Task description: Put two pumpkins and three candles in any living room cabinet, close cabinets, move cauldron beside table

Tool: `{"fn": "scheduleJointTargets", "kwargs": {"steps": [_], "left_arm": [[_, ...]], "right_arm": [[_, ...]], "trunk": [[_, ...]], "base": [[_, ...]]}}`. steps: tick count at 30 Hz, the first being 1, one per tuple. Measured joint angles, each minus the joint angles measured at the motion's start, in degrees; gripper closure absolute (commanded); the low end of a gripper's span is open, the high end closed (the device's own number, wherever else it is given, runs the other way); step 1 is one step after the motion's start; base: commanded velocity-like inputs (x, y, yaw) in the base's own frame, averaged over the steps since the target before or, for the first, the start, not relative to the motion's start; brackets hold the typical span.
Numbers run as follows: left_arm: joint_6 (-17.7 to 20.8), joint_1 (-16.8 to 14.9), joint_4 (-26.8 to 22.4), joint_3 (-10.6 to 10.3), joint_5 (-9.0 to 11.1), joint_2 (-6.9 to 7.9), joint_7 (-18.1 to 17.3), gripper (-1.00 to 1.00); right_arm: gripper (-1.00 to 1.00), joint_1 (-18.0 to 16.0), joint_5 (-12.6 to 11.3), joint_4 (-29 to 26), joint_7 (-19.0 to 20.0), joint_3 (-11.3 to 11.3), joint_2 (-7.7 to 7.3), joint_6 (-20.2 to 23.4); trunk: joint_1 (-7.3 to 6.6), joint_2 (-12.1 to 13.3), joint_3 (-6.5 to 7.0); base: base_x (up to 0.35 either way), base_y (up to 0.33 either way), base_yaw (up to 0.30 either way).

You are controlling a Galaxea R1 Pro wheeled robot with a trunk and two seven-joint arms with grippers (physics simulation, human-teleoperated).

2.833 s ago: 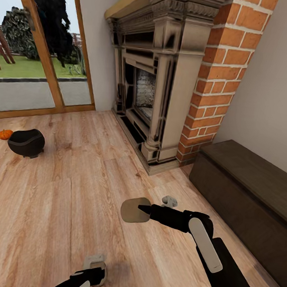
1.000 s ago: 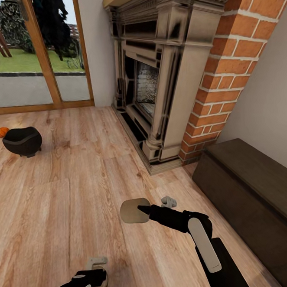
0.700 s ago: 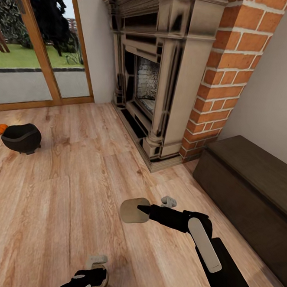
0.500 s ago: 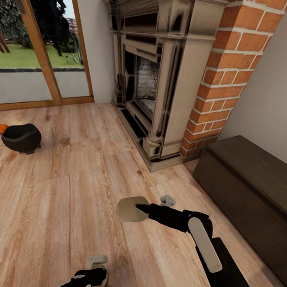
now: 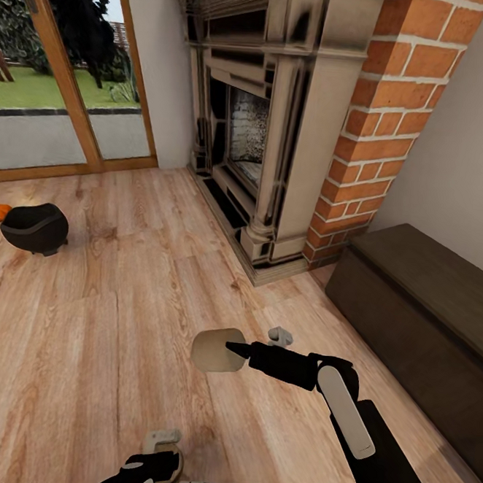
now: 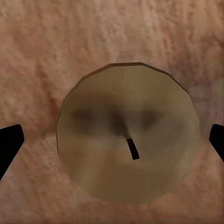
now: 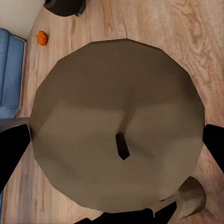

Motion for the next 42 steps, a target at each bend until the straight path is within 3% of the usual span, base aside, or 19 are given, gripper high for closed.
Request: {"fn": "scheduleJointTargets", "kwargs": {"steps": [4, 42], "left_arm": [[0.00, 0.00, 0.00, -0.05, 0.01, 0.00, 0.00, -1.00], [0.00, 0.00, 0.00, -0.09, 0.01, -0.02, 0.00, -1.00]], "right_arm": [[1.00, 0.00, 0.14, 0.04, -0.02, 0.00, 0.00, 0.00], [1.00, 0.00, 0.45, 0.08, -0.03, 0.09, 0.17, 0.00]], "trunk": [[0.08, -0.04, -0.66], [0.07, -0.04, -0.67]], "base": [[0.000, 0.000, 0.000], [0.020, 0.000, 0.000]]}}
